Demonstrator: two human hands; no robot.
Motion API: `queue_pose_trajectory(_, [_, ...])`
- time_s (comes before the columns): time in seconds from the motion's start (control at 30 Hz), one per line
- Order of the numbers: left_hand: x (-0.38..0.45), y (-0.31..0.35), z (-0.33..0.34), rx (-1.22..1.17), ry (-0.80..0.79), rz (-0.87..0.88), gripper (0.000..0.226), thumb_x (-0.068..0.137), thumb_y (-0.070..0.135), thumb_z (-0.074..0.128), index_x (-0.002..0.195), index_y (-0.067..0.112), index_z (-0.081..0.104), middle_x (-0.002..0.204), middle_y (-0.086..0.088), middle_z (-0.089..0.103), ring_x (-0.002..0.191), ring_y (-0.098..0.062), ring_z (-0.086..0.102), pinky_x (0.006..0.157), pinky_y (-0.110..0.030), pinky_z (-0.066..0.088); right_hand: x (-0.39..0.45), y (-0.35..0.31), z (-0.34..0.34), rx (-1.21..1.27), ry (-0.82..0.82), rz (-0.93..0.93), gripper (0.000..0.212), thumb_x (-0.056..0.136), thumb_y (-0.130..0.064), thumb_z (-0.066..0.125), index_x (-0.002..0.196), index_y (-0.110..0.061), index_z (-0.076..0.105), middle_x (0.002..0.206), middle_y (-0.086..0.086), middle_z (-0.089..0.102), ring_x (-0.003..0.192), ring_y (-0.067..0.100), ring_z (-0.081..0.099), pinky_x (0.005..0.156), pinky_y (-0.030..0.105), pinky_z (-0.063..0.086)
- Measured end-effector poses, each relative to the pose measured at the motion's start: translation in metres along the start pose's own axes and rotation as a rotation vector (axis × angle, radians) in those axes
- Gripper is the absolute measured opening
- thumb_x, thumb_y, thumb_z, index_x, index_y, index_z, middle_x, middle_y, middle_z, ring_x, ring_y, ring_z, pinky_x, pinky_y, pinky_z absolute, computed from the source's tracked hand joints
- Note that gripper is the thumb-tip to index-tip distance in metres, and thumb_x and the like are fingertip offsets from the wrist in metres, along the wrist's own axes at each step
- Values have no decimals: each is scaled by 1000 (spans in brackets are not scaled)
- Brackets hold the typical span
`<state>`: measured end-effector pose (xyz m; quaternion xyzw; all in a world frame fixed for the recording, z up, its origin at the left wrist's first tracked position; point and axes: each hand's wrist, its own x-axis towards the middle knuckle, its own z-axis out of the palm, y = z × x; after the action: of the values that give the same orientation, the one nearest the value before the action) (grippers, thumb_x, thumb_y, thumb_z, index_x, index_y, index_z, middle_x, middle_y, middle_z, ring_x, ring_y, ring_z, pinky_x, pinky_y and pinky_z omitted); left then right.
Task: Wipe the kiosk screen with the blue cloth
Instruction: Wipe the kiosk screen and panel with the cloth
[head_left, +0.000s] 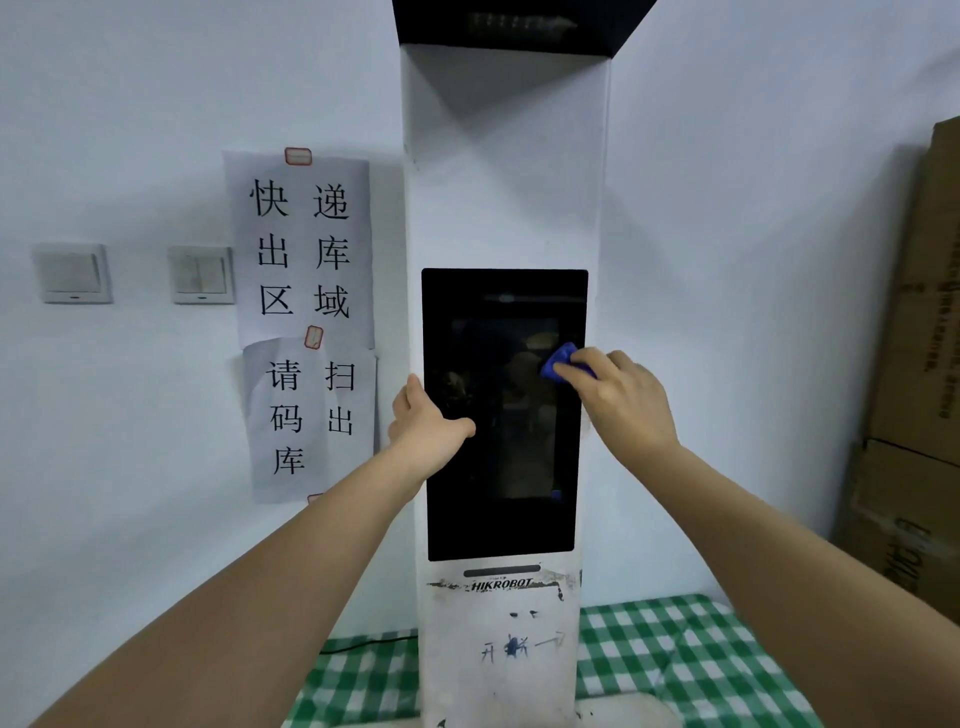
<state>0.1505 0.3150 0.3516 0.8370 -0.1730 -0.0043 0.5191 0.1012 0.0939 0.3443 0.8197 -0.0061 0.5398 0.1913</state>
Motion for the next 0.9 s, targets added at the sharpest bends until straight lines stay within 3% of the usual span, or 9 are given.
queue_pose_trajectory(0.17, [1, -1, 0, -11, -4, -4, 89, 90, 20, 56, 153, 20, -7, 159, 4, -4, 145, -26, 17, 114, -40, 24, 42, 6, -4, -8, 73, 212, 50, 60, 10, 79, 102, -18, 72, 94, 5, 65, 60, 28, 53, 45, 24, 30])
queue_pose_trajectory(0.37, [1, -4, 0, -1, 7, 11, 89, 89, 19, 57, 152, 22, -6, 159, 4, -3, 144, -27, 20, 113, -40, 26, -5, -1, 10, 22, 43, 147, 56, 58, 11, 78, 107, -16, 71, 92, 6, 64, 60, 26, 51, 45, 26, 36])
queue_pose_trajectory(0.5, [1, -3, 0, -9, 3, 0, 90, 89, 20, 58, 152, 20, -6, 159, 3, -2, 144, -27, 19, 113, -40, 25, -3, 2, 3, 2, -29, 118, 49, 60, 7, 80, 101, -18, 71, 91, 3, 63, 59, 26, 51, 43, 26, 36])
queue_pose_trajectory(0.67, [0, -1, 1, -5, 2, -2, 89, 89, 21, 57, 152, 20, -6, 159, 3, -3, 144, -27, 19, 113, -40, 25, 34, 7, -6, 68, 52, 316, 46, 68, 9, 73, 105, -19, 70, 93, 6, 64, 64, 30, 54, 44, 24, 31])
queue_pose_trajectory(0.9, [1, -6, 5, 11, 45, 16, 91, 87, 19, 59, 152, 22, -5, 160, 3, -1, 144, -29, 20, 114, -41, 26, -24, -8, 10, 83, -13, 247, 58, 59, 11, 79, 109, -15, 69, 91, 7, 63, 62, 28, 53, 42, 27, 41])
